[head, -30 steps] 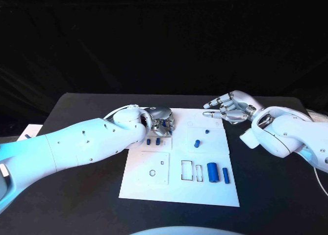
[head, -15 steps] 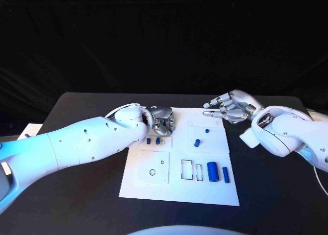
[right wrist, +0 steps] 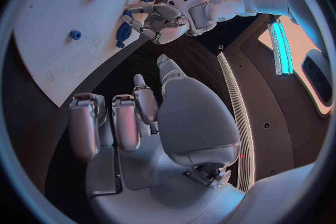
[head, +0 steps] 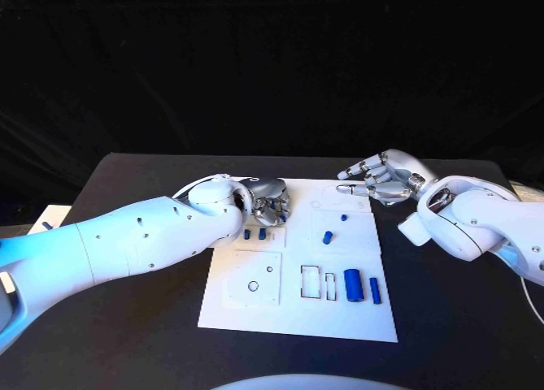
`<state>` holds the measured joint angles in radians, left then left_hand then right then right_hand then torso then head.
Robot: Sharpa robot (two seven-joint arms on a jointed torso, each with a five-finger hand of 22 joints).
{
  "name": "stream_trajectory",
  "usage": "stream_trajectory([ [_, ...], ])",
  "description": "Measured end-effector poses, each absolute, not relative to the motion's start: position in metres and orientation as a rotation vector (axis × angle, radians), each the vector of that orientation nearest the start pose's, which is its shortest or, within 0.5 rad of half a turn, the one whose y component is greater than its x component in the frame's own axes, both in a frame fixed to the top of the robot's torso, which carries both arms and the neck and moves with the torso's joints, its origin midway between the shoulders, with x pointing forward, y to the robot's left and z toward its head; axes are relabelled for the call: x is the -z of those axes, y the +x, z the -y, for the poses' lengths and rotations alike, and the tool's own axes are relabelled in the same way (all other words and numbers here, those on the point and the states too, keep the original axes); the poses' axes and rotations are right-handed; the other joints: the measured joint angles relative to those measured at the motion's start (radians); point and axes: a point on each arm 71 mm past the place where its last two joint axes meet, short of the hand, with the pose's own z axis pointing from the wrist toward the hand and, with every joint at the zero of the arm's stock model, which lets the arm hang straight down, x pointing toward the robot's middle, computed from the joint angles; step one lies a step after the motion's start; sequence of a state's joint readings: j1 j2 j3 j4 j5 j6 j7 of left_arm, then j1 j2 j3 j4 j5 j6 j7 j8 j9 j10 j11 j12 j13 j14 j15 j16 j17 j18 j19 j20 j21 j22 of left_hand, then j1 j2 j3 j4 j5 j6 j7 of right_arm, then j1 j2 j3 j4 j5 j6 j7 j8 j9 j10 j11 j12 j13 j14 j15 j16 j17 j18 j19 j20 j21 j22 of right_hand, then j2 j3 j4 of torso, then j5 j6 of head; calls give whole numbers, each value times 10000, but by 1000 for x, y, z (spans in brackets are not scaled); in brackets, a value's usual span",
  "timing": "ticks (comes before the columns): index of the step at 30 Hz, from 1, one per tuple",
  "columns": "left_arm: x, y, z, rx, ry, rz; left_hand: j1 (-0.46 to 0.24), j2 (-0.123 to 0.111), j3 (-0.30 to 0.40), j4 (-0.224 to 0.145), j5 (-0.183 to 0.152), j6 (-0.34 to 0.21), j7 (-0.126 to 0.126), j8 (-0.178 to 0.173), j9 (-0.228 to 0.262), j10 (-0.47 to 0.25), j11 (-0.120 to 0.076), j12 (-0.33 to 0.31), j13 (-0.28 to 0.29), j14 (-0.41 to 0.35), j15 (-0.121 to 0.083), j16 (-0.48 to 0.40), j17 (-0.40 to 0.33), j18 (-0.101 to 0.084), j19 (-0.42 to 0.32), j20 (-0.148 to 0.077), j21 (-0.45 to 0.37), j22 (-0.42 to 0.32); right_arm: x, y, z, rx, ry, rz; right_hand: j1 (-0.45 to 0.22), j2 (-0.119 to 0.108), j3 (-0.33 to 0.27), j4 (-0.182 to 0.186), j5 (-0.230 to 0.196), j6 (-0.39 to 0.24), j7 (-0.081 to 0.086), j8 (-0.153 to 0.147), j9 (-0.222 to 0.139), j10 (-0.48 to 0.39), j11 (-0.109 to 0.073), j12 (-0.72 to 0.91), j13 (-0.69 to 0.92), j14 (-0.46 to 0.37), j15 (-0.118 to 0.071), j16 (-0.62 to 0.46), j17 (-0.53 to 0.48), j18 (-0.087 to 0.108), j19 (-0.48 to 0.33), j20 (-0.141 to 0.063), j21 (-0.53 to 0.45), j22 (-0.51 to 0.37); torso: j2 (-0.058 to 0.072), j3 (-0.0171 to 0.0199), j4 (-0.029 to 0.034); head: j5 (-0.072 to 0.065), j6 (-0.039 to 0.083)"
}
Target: Assemble the parts on the task board
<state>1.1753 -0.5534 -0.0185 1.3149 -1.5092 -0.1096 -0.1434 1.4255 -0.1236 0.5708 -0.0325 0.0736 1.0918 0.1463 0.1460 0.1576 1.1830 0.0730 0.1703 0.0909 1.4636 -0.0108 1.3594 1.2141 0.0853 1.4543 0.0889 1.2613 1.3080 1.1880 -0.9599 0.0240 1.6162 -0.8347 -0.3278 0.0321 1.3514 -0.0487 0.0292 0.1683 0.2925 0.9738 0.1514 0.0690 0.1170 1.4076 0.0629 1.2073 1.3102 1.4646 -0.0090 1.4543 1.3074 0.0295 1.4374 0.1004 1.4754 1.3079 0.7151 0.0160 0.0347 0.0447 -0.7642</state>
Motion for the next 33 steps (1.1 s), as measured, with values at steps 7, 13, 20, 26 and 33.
stream_trajectory([
  [7,205,504,-113,6876,2810,-18081,-40,-42,4,-4,1,1,1,-40,-9,35,36,-55,9,0,0,37,0,0,0,0,51,-1,161,474,233,-10293,4215,-16834,0,0,0,0,0,0,0,0,-1,0,0,0,5,0,0,0,0,0,0,0,0,-1,-6,2,5,10,28],
  [13,193,499,-123,7129,2512,-17722,-39,-43,30,-30,2,0,1,-41,-9,34,37,-55,9,0,0,42,0,0,36,36,116,-1,161,475,233,-10285,4219,-16831,0,0,0,-1,0,0,0,0,13,0,0,0,1,0,0,0,-1,0,0,0,0,-2,-12,2,13,33,56],
  [20,183,495,-141,7102,2210,-17530,-80,-84,30,-31,2,35,36,-51,-21,71,73,-115,11,0,1,42,1,0,36,36,137,-2,161,475,233,-10287,4218,-16831,0,0,1,-1,0,0,0,0,12,0,0,0,-3,0,0,0,-1,0,0,0,0,-3,-12,1,16,75,75],
  [26,182,496,-157,6827,1952,-17592,-149,-97,30,-31,2,35,36,-91,-25,94,50,-115,11,0,1,42,1,0,36,36,167,-3,161,475,233,-10282,4223,-16830,0,-1,1,-1,0,0,0,0,11,0,0,0,-3,0,0,0,-1,0,0,0,0,-3,-4,-2,12,81,78],
  [33,184,498,-167,6600,1721,-17744,-221,-121,30,-31,2,35,36,-91,-27,108,35,-172,11,0,1,42,-33,0,35,36,167,-4,161,475,233,-10276,4228,-16830,0,-1,1,-1,0,0,0,0,10,0,0,1,-1,0,0,0,7,0,0,0,0,-4,4,-8,0,108,74],
])
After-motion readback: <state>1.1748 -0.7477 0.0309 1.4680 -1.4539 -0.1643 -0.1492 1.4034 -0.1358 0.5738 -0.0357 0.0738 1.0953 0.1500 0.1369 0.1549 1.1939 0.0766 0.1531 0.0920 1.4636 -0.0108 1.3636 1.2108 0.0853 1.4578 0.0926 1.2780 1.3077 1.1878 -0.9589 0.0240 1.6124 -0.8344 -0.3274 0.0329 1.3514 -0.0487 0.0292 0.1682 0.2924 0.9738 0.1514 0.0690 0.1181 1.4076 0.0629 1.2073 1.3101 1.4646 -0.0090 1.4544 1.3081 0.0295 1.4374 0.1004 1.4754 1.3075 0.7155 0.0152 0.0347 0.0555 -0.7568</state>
